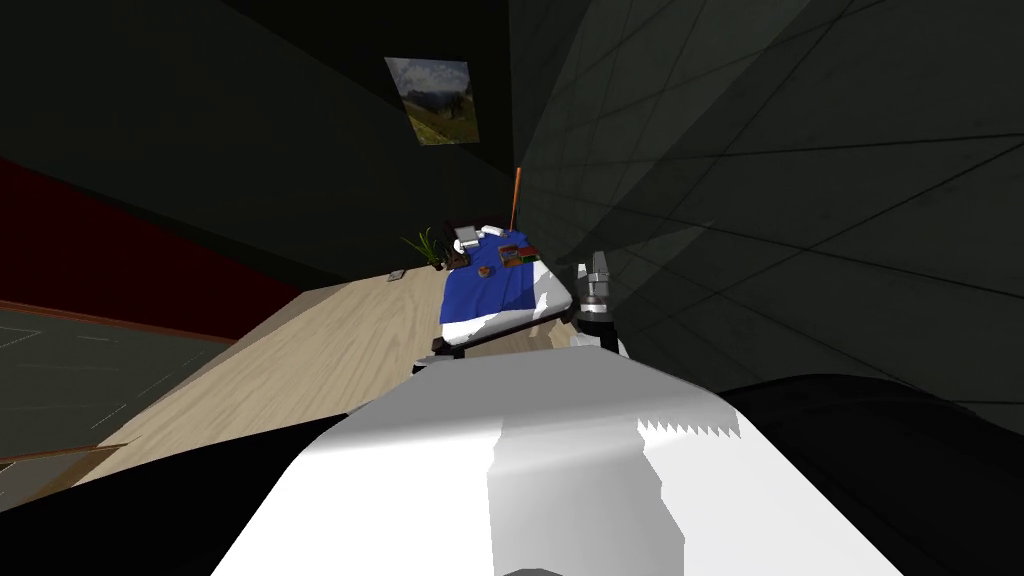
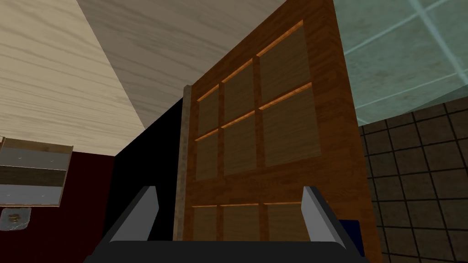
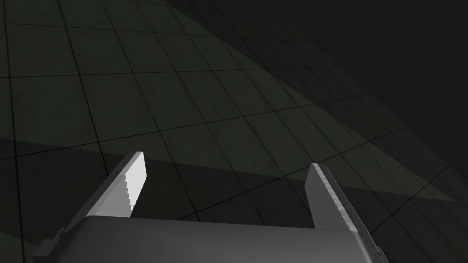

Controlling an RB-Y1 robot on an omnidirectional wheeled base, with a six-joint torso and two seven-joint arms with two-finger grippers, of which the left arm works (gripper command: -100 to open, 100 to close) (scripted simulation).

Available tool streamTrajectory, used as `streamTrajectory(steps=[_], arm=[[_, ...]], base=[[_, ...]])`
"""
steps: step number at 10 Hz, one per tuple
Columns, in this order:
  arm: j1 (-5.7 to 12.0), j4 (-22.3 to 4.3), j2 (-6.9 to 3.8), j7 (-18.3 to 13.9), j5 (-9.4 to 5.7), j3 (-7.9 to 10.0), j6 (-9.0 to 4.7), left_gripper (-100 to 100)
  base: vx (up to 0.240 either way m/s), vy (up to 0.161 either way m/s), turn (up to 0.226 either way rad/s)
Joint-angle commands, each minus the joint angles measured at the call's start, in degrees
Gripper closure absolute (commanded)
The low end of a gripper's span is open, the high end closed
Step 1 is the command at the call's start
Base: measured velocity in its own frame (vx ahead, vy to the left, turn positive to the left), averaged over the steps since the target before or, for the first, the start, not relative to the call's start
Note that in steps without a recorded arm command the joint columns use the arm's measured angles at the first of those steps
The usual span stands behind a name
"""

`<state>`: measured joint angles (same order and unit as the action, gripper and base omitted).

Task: Push the door open

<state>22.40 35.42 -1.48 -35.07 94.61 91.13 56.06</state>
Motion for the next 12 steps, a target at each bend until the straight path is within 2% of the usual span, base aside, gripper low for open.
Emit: streamTrajectory(steps=[1,2,3,5,6,7,12], arm=[[-1.14,0.2,0.34,-1.6,1.07,1.47,1.40,-100],[-2.24,0.6,0.63,-2.7,1.93,2.93,2.53,-100],[-2.24,0.6,0.63,-2.7,1.93,2.93,2.53,-100],[-4.07,1.3,1.10,-4.4,3.37,5.38,4.42,-100],[-4.07,1.3,1.10,-4.4,3.37,5.38,4.42,-100],[-4.80,1.6,1.29,-5.1,3.95,6.35,5.18,-100],[-9.90,3.5,1.85,-7.9,6.50,10.83,8.64,-100]], base=[[0.020,0.051,0.089],[0.036,0.057,0.116],[0.027,0.034,0.058],[0.024,0.041,0.114],[0.017,0.024,0.026],[0.013,0.020,0.060],[0.027,0.064,0.113]])
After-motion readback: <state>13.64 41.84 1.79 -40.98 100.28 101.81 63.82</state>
